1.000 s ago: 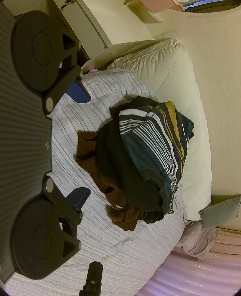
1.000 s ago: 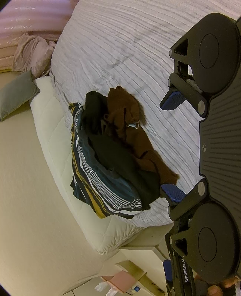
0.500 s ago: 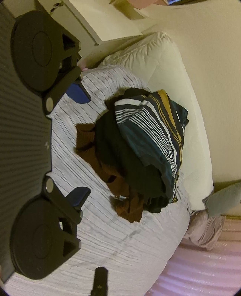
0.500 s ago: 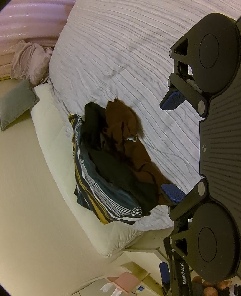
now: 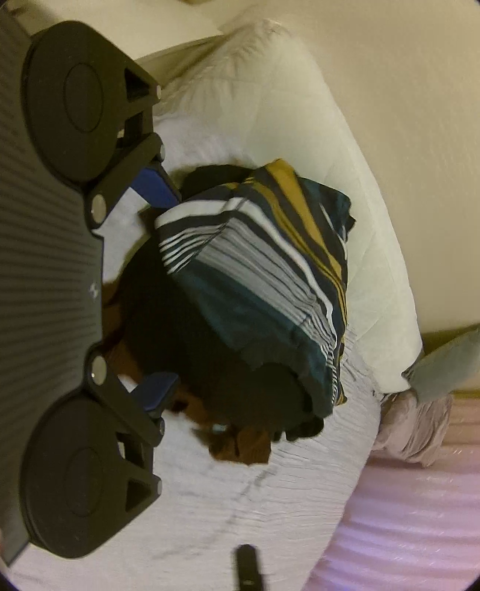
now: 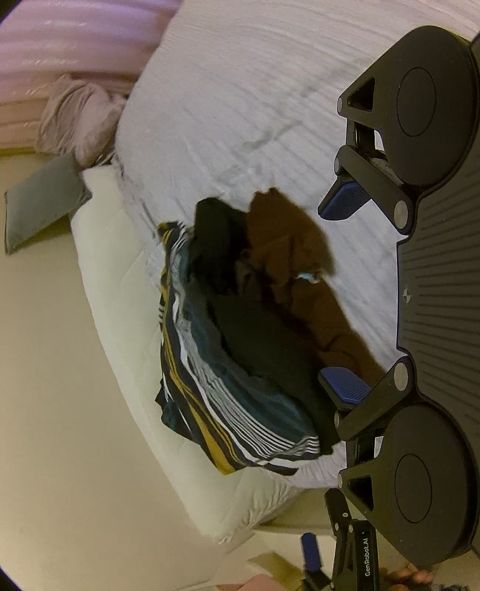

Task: Fold clothes
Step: 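Grasp the striped sweater with the left gripper while the right gripper grasps it too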

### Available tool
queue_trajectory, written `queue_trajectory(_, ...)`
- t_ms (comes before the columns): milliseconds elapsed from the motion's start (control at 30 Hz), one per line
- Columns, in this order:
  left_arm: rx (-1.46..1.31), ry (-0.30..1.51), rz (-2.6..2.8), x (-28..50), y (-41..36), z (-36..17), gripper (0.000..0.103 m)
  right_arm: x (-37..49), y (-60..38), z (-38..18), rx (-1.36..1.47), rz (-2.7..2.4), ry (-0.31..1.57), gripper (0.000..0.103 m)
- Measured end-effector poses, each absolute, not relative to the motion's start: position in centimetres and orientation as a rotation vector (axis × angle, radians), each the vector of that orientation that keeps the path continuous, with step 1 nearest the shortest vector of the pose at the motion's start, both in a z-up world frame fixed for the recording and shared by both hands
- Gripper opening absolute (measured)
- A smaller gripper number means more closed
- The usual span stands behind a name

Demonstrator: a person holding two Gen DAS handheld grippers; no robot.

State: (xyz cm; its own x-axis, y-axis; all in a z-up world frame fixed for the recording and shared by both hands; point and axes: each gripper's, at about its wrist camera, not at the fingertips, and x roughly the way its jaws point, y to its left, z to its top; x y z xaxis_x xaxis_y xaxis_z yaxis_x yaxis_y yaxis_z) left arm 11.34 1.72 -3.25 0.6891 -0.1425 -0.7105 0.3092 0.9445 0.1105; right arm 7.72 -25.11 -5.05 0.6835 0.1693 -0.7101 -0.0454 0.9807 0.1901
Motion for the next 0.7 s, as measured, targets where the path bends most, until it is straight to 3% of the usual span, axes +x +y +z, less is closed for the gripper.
queue_trajectory(300,0.585,0.652,-0.414,18.3,1.3,-6.3,0.094,17.4,-21.3,-5.5,-0.057,0.216,0.784,0.089)
queue_trajectory(533,0.742,0.662,-0.490,22.6,0.3,-10.9,0.092,23.4,-17.8,-9.7,-0.410,0.345,0.809,0.089)
queue_trajectory(700,0.774,0.685,-0.522,25.0,0.3,-12.8,0.079,27.9,-16.8,-13.3,-0.616,0.351,0.827,0.089)
